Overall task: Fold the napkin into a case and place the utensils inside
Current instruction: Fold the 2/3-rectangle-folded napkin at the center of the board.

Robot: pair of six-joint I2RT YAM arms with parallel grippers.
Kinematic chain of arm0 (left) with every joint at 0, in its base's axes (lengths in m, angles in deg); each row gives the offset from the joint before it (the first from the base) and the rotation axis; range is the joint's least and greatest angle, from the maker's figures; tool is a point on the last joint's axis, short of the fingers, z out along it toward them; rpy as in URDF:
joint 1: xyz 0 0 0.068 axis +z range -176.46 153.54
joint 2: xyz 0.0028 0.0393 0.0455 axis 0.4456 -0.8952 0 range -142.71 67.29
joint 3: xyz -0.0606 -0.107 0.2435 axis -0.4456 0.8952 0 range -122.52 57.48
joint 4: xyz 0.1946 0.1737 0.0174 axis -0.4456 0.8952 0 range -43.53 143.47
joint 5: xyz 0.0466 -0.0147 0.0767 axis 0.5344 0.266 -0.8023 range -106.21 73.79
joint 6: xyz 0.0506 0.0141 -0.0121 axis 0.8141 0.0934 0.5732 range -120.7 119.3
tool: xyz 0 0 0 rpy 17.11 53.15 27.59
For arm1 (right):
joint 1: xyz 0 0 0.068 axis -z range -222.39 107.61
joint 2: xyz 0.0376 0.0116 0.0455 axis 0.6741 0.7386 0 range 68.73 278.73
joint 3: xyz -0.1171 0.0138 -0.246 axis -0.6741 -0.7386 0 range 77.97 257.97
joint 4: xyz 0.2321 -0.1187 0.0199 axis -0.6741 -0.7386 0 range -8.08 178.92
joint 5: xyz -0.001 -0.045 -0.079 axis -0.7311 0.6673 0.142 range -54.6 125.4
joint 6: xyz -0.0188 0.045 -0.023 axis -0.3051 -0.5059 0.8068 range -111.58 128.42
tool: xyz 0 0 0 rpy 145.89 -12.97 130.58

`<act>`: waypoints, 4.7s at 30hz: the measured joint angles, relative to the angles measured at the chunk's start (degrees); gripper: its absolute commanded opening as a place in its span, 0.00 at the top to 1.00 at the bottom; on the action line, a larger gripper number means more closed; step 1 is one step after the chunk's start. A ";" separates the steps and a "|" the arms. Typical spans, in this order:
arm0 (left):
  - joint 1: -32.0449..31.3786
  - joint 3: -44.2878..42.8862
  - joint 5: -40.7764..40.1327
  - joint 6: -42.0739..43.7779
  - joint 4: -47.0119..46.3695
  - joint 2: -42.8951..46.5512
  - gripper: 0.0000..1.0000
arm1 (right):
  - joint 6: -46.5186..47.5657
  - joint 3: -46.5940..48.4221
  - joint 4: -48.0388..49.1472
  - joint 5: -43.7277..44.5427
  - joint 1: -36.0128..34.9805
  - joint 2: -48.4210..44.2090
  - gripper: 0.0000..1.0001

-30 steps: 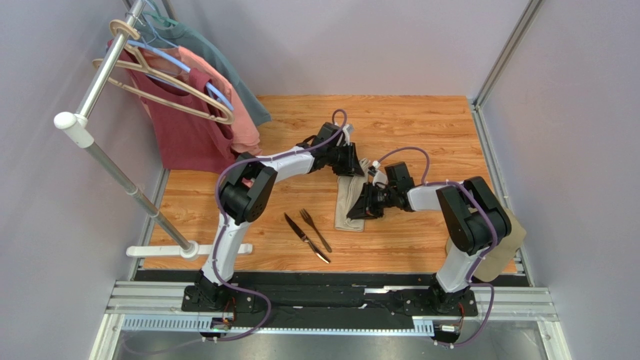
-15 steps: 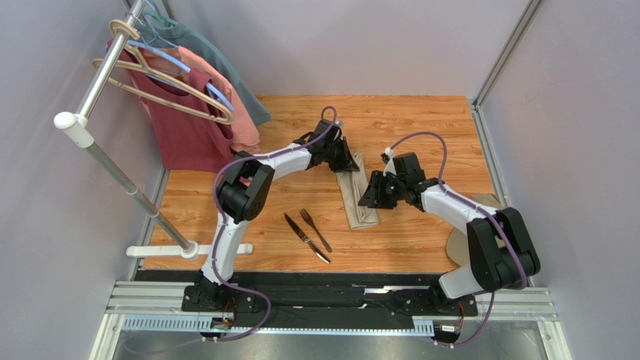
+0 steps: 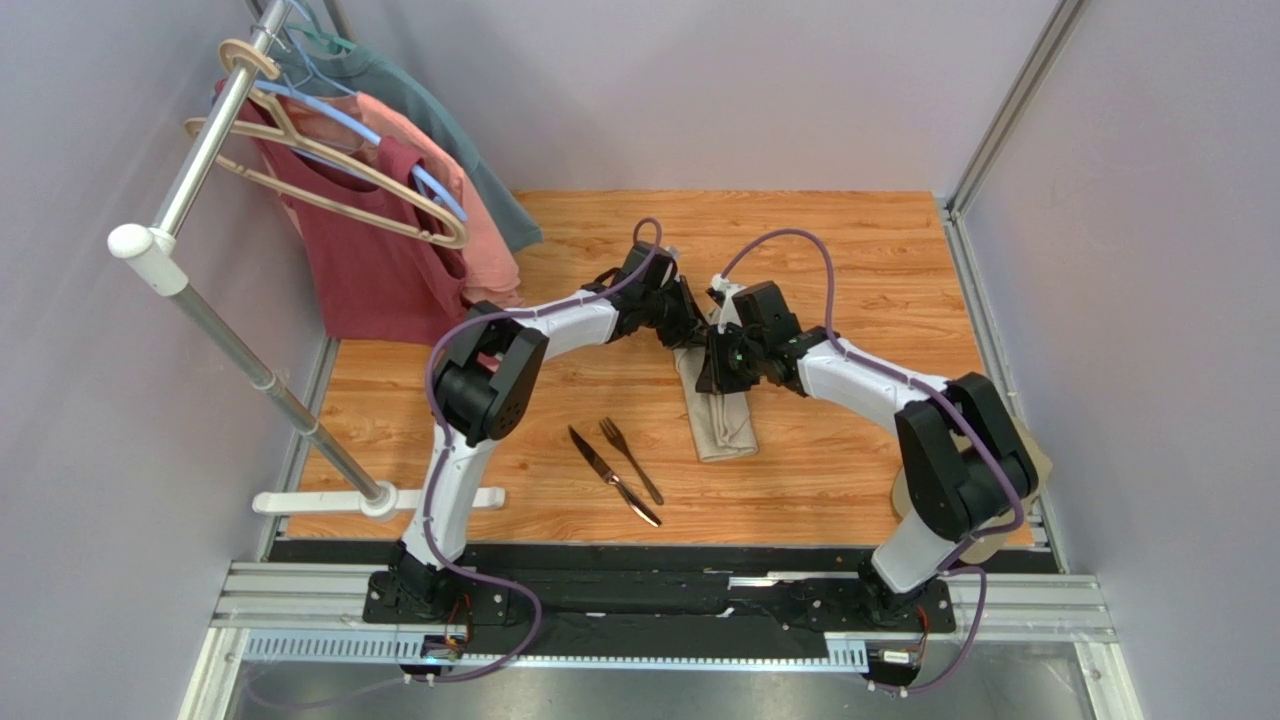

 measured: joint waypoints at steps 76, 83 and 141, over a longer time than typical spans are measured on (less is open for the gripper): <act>5.99 6.80 15.52 13.94 6.47 0.96 1.00 | -5.84 -0.85 11.80 11.43 -5.90 9.44 0.99; 5.99 5.77 14.71 14.67 7.48 0.94 1.00 | -5.88 -1.20 6.29 8.35 -5.90 6.27 0.73; 5.40 7.08 14.82 17.51 5.05 1.86 0.87 | -15.54 -10.45 18.12 -15.10 -0.22 5.40 0.59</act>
